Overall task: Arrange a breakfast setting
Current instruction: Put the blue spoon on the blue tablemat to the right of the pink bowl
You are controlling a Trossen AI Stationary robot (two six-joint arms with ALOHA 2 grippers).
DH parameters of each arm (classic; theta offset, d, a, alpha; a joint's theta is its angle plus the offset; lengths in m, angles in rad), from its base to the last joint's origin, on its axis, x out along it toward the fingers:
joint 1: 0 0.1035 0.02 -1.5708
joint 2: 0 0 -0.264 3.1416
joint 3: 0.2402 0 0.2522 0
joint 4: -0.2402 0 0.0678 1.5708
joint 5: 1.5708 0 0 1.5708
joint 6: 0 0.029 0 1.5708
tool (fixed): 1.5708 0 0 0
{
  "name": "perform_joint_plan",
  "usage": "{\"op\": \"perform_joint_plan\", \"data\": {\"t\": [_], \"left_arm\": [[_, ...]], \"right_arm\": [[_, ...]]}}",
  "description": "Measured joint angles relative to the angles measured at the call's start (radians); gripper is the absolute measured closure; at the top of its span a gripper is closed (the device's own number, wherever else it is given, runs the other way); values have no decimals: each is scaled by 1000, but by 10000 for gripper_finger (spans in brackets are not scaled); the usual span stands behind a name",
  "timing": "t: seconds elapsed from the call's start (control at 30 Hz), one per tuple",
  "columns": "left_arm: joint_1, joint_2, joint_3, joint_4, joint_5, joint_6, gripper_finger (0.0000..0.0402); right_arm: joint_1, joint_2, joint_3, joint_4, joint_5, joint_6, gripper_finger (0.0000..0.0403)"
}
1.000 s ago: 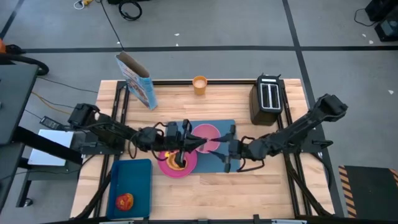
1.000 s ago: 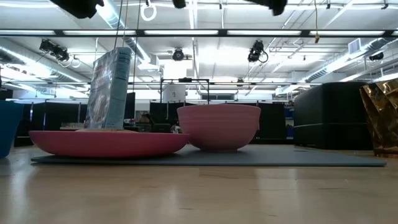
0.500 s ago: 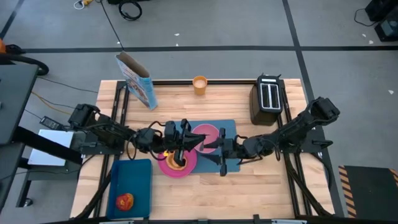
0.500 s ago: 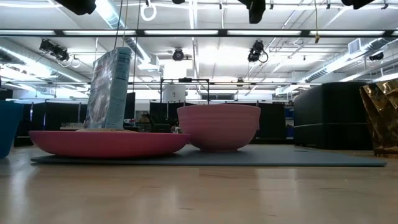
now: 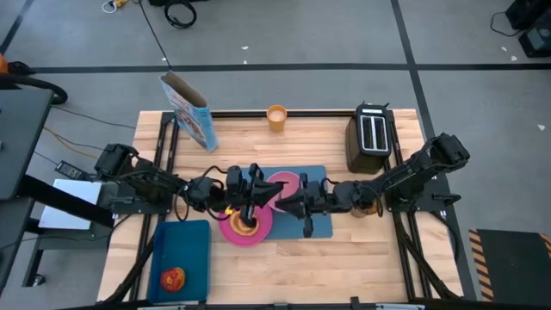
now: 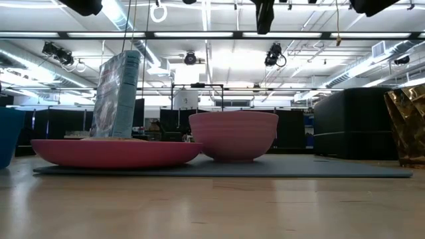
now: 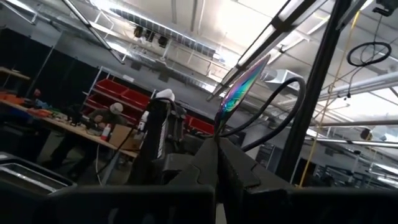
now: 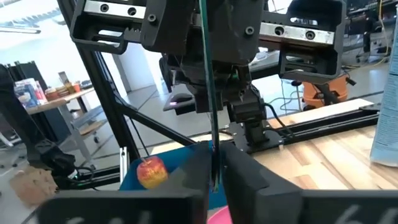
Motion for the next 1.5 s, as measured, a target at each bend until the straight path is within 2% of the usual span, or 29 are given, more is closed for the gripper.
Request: {"op": "perform_joint_plan", "data": {"t": [0.07, 0.2, 0.3, 0.4, 0.57, 0.7, 0.77, 0.93, 1.07, 1.27, 1.4, 1.5], "left_arm": [[1, 0, 0, 0, -9, 3, 396], [1, 0, 0, -8, -19, 58, 394], [1, -2, 1, -27, -27, 99, 375], [1, -1, 1, -42, -26, 133, 332], [-18, -56, -6, -73, -26, 258, 233], [-52, -158, -6, -281, -45, 396, 169], [-78, -230, -6, -437, -111, 436, 153], [-147, -396, -6, -782, -347, 508, 154], [-179, -458, -6, -934, -458, 512, 170], [-165, -462, -6, -1074, -470, 466, 188], [-134, -462, -6, -1158, -469, 418, 196], [-119, -462, -18, -1176, -470, 401, 200]], "right_arm": [[-2, 0, 0, 1, 0, 2, 389], [-1, 0, 0, -4, 15, 22, 389], [0, 0, 0, -7, 17, 40, 390], [9, -1, 0, -1, 21, 56, 390], [32, -2, 0, -2, 36, 131, 390], [52, -35, 0, -62, 54, 224, 390], [66, -68, 0, -132, 80, 280, 390], [131, -180, 0, -411, 234, 435, 390], [178, -240, 0, -638, 344, 640, 390], [202, -256, 17, -822, 364, 914, 390], [220, -192, 154, -1033, 362, 1025, 390], [240, -133, 261, -1183, 315, 1139, 390]]}}
